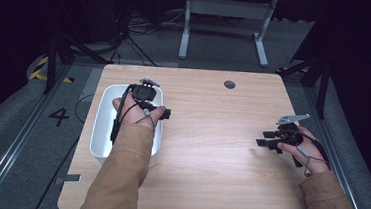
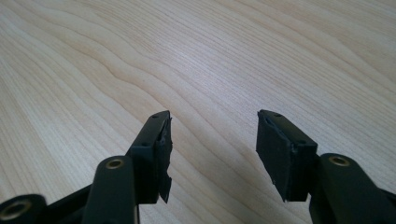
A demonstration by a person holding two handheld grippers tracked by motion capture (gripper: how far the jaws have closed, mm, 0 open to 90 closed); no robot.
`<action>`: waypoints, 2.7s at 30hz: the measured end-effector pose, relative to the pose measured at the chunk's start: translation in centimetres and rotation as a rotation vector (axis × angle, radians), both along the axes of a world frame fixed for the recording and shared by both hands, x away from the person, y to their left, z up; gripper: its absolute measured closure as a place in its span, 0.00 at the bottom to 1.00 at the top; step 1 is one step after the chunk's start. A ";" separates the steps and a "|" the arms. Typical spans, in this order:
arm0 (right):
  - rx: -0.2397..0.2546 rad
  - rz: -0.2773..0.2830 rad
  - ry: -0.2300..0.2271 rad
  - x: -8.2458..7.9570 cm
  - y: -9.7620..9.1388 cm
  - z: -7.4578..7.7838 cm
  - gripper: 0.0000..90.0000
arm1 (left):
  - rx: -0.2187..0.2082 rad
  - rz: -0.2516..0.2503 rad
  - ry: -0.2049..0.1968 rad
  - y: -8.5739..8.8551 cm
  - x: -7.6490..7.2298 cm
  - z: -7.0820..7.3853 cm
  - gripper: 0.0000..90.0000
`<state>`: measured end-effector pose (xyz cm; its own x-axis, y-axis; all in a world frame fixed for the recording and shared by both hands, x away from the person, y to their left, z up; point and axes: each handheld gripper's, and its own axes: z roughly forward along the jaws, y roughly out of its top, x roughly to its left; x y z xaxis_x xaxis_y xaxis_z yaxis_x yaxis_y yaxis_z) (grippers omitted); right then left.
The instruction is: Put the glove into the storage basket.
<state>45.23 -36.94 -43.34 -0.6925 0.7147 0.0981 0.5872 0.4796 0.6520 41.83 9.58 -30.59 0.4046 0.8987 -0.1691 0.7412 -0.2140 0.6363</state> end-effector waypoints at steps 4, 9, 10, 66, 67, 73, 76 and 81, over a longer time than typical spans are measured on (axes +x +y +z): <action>0.019 0.002 0.000 -0.2 -0.3 0.0 0.52 | -0.033 -0.106 -0.043 -1.3 -1.0 0.2 0.30; 0.036 -0.003 -0.002 -0.4 -0.6 0.1 0.52 | -0.068 -0.209 -0.061 -2.6 -1.9 0.2 0.29; 0.037 -0.002 -0.002 -0.4 -0.6 0.1 0.52 | -0.071 -0.228 -0.063 -2.8 -2.0 0.2 0.29; 0.042 0.019 0.017 -0.4 -0.4 -0.2 0.52 | -0.175 -0.529 -0.194 -10.1 -6.2 -13.0 0.30; 0.042 0.022 0.015 -0.4 -0.3 -0.3 0.52 | -0.165 -0.535 -0.189 -10.3 -6.2 -13.3 0.30; 0.040 0.022 0.020 -0.4 -0.2 -0.4 0.52 | -0.094 -0.553 -0.156 -10.7 -6.3 -14.6 0.29; 0.036 0.023 0.022 -0.4 -0.1 -0.5 0.52 | -0.082 -0.558 -0.134 -10.9 -6.4 -15.2 0.29; 0.035 0.027 0.026 -0.4 0.0 -0.6 0.52 | -0.035 -0.589 -0.101 -11.4 -6.6 -15.6 0.29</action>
<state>44.85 -36.94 -43.98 -0.7084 0.6916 0.1410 0.5913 0.4723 0.6537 35.25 -1.83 -46.22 0.8485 0.5132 -0.1292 0.4398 -0.5482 0.7114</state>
